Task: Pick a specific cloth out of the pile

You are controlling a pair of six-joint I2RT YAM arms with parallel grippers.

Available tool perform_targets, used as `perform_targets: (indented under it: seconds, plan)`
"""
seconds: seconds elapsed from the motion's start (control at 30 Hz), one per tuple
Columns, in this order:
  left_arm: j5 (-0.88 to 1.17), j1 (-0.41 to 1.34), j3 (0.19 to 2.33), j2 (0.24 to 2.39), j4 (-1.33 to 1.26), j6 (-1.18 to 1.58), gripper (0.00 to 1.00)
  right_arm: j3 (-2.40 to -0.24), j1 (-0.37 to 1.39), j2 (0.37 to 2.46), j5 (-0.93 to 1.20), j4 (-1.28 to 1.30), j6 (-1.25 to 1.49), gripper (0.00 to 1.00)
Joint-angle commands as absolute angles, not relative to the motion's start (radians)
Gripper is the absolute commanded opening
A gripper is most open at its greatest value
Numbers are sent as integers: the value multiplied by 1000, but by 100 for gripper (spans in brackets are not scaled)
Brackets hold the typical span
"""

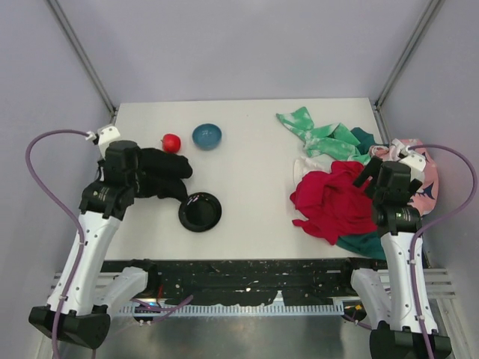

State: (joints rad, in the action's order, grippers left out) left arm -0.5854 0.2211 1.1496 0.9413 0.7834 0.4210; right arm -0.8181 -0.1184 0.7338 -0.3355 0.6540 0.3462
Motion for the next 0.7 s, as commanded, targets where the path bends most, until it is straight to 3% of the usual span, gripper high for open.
perform_targets:
  seconds: [0.0,0.27,0.53,0.57,0.63,0.67]
  plan:
    - [-716,158,1132,864,784,574,0,-831,-113,719,-368,646,350,95]
    - [-805,85,1062,824,837,655,0,-812,-112,721,-373,638,357,95]
    - [-422,5,936,943,615,601,0,-805,-112,709,-304,611,336,95]
    - [-398,5,940,974,618,598,5,-802,-112,704,-299,601,330,95]
    - [-402,5,989,1034,682,623,65,-799,-112,686,-284,588,327,95]
    - [-420,5,1014,1060,721,635,91,-801,-112,671,-275,581,327,95]
